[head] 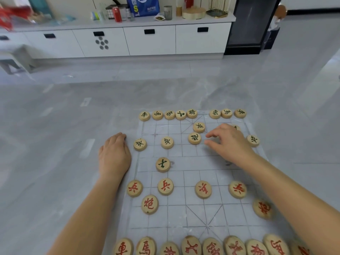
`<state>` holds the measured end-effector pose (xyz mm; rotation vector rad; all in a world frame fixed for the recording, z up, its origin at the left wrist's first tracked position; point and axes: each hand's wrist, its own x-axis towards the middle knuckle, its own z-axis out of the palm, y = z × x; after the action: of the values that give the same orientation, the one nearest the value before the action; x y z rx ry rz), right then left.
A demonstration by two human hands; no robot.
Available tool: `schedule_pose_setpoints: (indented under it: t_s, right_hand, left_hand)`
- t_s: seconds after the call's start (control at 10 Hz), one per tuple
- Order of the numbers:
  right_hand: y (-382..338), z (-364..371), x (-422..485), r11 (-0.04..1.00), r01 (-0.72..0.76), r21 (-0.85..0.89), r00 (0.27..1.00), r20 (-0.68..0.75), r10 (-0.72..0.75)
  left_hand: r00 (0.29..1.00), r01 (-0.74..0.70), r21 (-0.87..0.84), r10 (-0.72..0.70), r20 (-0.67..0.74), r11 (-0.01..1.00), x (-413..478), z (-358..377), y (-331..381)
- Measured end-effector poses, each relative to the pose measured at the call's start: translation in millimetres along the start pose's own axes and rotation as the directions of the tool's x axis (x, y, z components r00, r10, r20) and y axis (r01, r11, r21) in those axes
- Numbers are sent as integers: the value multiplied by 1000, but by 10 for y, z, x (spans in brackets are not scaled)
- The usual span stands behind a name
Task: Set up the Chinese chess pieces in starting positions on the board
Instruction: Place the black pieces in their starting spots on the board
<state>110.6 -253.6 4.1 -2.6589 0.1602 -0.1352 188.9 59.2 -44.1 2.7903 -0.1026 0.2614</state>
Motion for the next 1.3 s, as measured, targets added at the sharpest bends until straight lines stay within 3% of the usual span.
schedule_pose_setpoints:
  t_s: [0.2,0.5,1.3]
  right_hand:
    - [-494,333,114,991,122,-63,989,96,-116]
    - [-815,559,226,971,168,-167,985,52,-162]
    - [-780,515,237,981,111,-158,992,77,-99]
  left_hand:
    - [1000,5,-8,-5,-9,1000,0,5,-3]
    - [1000,-1,-11,1,-21,1000,6,24,-10]
    - [1000,-1,-4,0,-16,1000,9,31,-9]
